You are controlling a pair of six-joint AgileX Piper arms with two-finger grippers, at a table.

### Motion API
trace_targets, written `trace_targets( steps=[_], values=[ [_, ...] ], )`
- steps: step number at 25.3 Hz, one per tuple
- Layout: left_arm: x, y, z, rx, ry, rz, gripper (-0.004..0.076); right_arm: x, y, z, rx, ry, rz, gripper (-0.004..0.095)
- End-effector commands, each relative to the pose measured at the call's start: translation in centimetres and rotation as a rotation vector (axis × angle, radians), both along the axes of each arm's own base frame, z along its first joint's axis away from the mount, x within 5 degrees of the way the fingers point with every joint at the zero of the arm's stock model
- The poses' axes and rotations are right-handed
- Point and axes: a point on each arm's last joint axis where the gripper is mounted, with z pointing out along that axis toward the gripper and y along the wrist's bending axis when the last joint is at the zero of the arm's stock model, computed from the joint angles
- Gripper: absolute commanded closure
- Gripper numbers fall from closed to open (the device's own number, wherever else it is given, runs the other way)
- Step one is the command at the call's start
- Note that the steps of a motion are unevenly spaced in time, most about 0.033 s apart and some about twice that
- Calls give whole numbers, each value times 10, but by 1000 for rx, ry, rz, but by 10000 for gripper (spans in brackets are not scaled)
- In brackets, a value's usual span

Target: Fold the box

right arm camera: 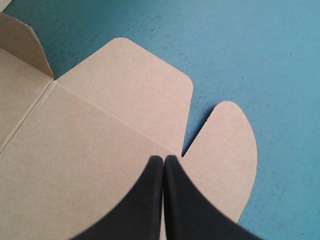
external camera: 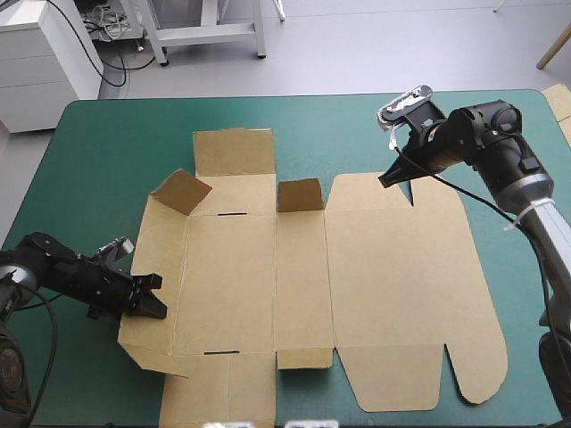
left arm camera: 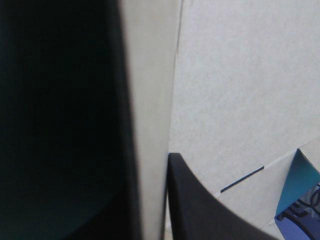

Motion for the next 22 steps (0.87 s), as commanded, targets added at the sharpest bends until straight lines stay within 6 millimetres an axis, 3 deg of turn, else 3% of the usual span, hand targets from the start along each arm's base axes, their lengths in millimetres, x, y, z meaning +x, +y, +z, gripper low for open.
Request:
trace_targets(
  steps=[1,13,22],
  values=[
    [3,-3,10,-22,-35,14,731,-10,-5,31,26,-127,-3,929],
    [18,-4,36,-78,-142,-32,731,-10,-5,31,27,-128,-4,929],
    [19,-4,38,-76,-146,-32,731,-11,-6,30,24,-111,-5,929]
  ],
)
